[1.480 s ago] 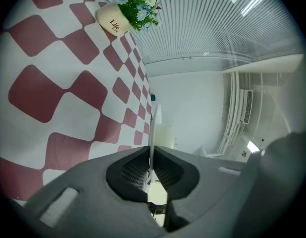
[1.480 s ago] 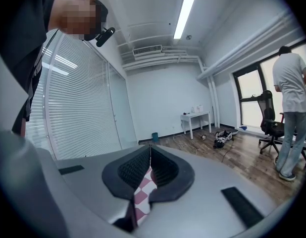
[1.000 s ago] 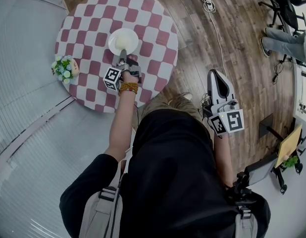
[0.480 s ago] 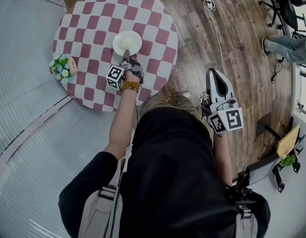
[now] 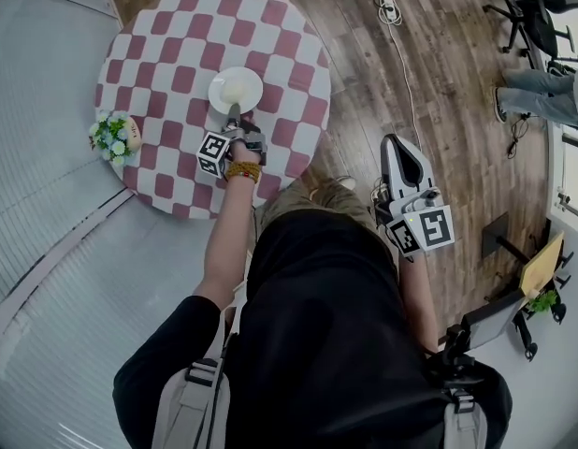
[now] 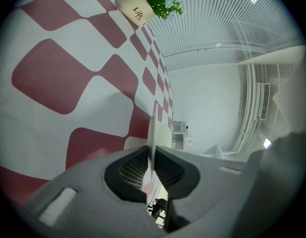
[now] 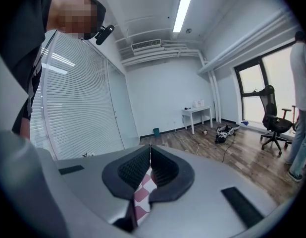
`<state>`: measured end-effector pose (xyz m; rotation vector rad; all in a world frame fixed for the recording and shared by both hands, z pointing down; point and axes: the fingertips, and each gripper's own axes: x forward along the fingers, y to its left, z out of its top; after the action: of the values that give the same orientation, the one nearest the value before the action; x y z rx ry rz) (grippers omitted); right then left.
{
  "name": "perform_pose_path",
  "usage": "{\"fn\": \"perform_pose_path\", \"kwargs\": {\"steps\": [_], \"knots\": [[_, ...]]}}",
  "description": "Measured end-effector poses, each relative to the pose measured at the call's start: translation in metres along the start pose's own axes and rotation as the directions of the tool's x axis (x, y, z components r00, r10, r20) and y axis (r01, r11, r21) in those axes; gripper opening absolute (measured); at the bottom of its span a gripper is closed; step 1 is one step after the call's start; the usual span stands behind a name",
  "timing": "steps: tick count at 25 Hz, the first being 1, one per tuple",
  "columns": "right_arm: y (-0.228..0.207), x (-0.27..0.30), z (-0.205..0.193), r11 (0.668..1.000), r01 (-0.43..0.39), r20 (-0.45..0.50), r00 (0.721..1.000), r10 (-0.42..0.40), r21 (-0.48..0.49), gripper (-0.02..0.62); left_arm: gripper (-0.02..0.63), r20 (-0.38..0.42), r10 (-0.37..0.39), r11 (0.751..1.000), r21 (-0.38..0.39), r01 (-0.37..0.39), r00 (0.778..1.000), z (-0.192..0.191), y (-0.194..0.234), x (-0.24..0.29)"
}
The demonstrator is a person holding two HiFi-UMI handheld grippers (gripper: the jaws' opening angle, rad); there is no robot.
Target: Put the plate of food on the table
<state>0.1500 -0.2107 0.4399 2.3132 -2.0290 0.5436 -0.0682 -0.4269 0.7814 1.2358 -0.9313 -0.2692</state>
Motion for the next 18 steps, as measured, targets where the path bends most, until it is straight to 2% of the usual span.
{"fn": "perform_pose_path", "kwargs": {"steps": [4,18], "knots": [[0.003,0.003,-0.003,1.0,-0.021,-0.013,1.0,0.02,-0.013,0.011,0.025,0.025,0.002,1.0,-0.016,-0.002,1.0,0.005,0.003,-0.001],[0.01,0.0,-0.007,0.999,-0.027,-0.032,0.999,0.027,-0.029,0.011,0.025,0.014,0.027,0.999,-0.028,-0.026,1.0,-0.003,0.015,0.005]]}}
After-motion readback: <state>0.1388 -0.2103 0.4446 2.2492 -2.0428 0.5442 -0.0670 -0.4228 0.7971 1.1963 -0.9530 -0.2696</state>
